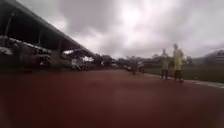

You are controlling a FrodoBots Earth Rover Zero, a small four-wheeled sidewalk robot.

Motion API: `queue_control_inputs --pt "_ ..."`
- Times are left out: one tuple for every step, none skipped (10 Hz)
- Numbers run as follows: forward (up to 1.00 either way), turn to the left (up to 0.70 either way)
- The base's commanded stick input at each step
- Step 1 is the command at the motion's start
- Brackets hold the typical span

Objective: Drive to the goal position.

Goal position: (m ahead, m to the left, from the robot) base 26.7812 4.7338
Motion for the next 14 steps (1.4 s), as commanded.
queue_control_inputs --pt "0.5 0.02" --pt "0.5 0.02" --pt "0.5 0.02" --pt "0.5 0.02" --pt "0.5 0.02" --pt "0.5 0.02" --pt "0.5 0.02" --pt "0.5 0.02" --pt "0.5 0.02" --pt "0.5 0.02" --pt "0.5 0.02" --pt "0.5 0.02" --pt "0.5 0.02" --pt "0.5 0.02"
